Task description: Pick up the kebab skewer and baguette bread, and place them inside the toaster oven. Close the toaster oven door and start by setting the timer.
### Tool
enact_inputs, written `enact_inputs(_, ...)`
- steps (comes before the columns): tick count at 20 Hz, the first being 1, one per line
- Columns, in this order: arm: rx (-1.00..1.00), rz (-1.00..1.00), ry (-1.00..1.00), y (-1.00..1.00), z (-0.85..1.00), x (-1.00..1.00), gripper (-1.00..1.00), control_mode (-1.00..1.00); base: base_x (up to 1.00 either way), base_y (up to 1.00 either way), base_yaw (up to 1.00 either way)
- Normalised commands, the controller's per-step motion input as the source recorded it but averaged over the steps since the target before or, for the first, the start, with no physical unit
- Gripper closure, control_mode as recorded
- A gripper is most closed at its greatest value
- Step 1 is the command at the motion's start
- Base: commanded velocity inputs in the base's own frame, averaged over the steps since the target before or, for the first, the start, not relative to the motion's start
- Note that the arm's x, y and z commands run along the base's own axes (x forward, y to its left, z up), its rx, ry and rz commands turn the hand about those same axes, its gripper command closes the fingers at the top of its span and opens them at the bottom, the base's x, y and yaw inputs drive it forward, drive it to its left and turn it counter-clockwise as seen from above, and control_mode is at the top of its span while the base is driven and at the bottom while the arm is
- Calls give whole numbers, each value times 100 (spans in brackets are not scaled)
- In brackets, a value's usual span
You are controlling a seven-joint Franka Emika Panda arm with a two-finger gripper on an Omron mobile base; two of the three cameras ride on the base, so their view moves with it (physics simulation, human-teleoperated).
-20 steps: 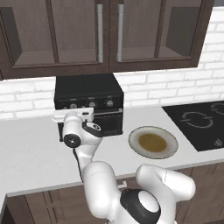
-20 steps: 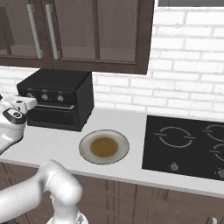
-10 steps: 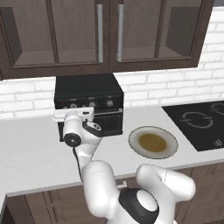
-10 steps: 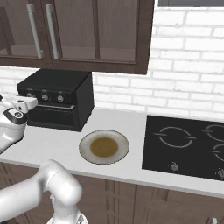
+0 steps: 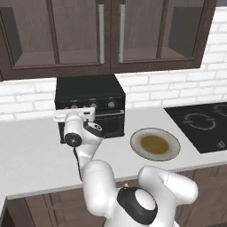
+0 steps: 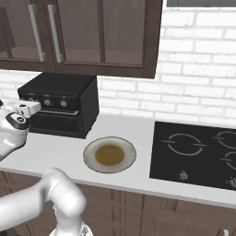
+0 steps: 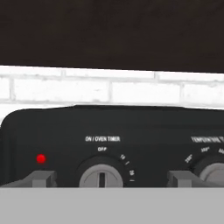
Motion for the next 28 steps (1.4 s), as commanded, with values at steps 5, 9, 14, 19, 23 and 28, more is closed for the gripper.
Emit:
enact_inputs(5, 0, 0, 0, 0, -3, 13, -100, -100, 0, 0, 0)
enact_inputs(9, 0, 0, 0, 0, -8, 2, -100, -100, 0, 0, 0)
enact_inputs(14, 0, 0, 0, 7, -12, 2, -100, -100, 0, 0, 0)
enact_inputs(19, 0, 0, 0, 8, -2, 14, -100, -100, 0, 0, 0)
enact_inputs(23, 0, 0, 0, 1, -1, 10, -100, -100, 0, 0, 0)
enact_inputs(28, 0, 0, 0, 0, -2, 1, -100, -100, 0, 0, 0)
